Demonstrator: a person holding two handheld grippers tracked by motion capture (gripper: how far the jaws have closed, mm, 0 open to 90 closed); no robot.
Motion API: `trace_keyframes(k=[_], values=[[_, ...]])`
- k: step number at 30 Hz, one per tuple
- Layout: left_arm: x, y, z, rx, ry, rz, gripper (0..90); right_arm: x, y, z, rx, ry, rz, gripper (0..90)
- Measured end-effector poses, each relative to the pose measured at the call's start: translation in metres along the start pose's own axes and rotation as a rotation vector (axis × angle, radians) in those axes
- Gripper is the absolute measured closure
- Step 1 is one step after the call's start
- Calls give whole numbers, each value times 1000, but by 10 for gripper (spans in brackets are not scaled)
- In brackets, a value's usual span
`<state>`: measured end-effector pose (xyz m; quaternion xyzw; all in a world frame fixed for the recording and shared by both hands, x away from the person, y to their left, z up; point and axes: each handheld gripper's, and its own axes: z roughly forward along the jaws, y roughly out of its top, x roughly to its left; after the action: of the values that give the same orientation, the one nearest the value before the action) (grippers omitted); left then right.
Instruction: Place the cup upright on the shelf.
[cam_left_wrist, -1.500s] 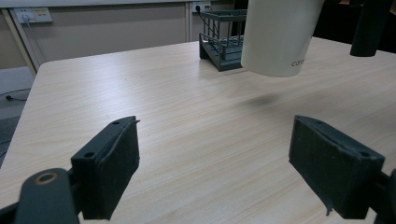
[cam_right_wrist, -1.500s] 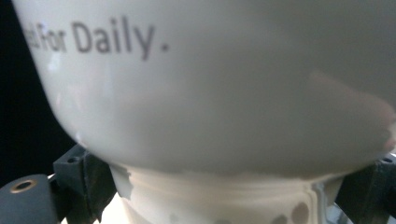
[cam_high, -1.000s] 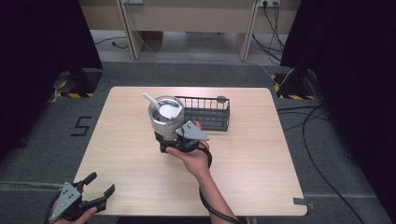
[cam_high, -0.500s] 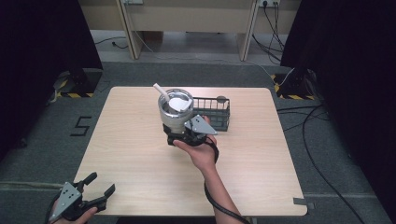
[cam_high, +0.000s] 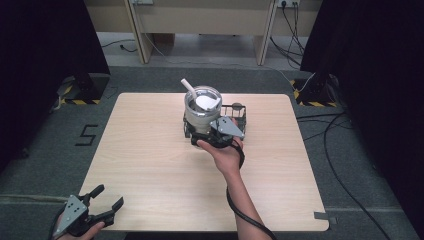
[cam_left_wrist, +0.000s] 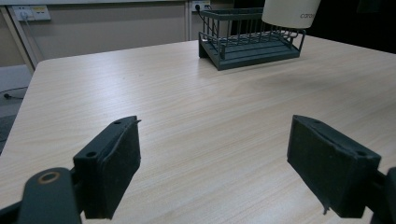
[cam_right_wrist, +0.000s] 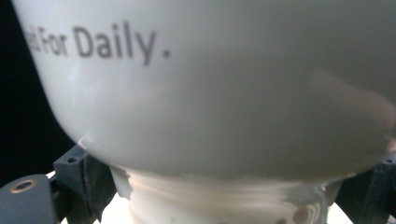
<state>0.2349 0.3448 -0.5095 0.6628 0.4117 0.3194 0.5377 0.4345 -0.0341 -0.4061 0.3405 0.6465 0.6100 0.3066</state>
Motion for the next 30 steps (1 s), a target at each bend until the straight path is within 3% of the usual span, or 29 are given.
trace_keyframes(k=[13,30], values=[[0,-1,0,4,2,-3,168,-26,5,1,9,-79,11,96],[1,-1,1,6,6,-8,169,-51,18,5,-3,-141,21,96]])
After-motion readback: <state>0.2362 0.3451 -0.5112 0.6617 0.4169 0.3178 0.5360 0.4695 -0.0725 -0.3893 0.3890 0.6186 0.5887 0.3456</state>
